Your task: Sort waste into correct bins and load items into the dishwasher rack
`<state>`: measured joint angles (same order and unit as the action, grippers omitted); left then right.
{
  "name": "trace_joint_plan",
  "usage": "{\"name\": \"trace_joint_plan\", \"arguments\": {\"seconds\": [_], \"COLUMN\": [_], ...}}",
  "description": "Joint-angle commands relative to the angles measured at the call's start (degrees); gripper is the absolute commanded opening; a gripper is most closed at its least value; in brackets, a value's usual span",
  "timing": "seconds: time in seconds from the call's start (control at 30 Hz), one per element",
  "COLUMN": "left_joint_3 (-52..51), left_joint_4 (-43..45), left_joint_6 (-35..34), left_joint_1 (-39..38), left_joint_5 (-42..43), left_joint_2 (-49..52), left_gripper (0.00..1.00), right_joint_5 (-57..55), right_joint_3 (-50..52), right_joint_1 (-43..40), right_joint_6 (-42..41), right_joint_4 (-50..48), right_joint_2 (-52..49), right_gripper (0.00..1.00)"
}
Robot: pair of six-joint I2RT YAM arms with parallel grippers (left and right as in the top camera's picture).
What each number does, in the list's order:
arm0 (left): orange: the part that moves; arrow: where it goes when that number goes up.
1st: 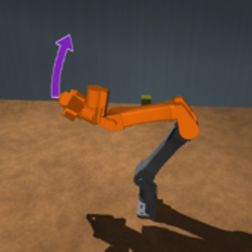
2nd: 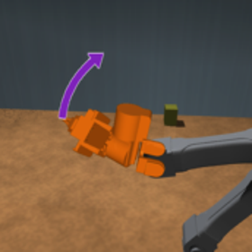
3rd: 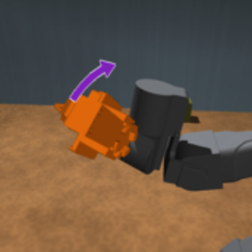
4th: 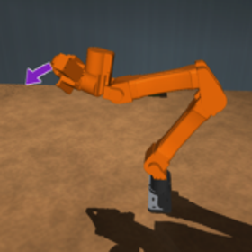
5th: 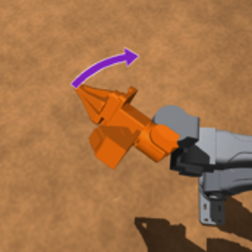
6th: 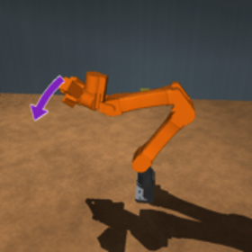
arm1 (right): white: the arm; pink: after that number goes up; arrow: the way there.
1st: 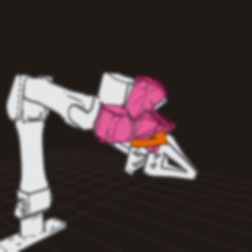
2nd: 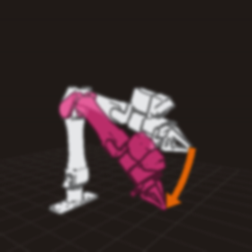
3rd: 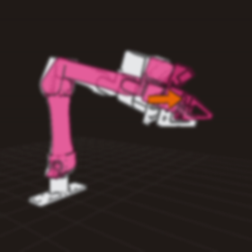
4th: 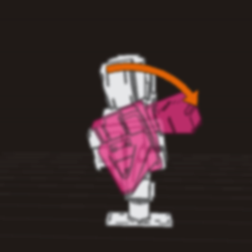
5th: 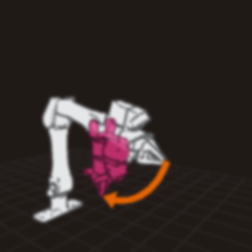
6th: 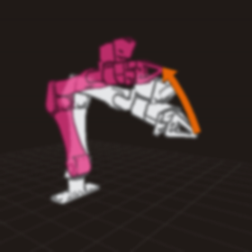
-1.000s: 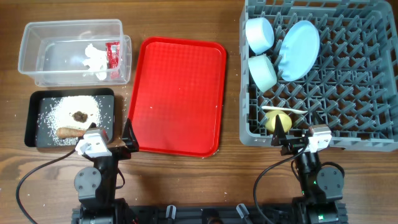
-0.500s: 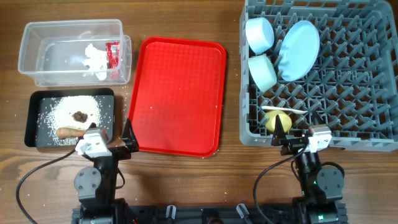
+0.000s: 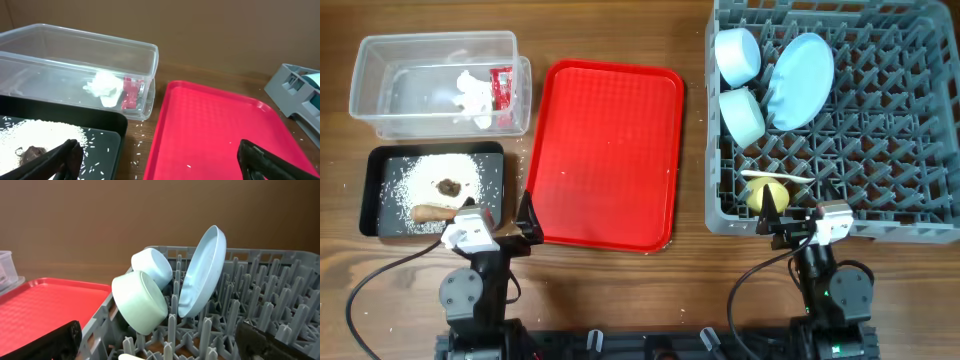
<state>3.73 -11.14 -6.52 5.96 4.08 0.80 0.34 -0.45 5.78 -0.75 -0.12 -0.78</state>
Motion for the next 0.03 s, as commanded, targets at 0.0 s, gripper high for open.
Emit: {"name": "trace_joint_plan", "arguments": {"seconds": [0.0], "left_joint_3": [-0.46], "left_joint_4": [0.17], "left_joint_6": [-0.31], "left_joint_1": [0.28], "left_joint_5": [-0.98], "left_joint_2": [-0.63], "left_gripper": [1.0], "right_joint_5": [-0.35], "right_joint_3": [0.15], "right_joint_1": [-0.39], "right_joint_6": [0.59], "right_joint_4": [-0.33], "right_joint_2": [0.5], "right_gripper": [1.0]}}
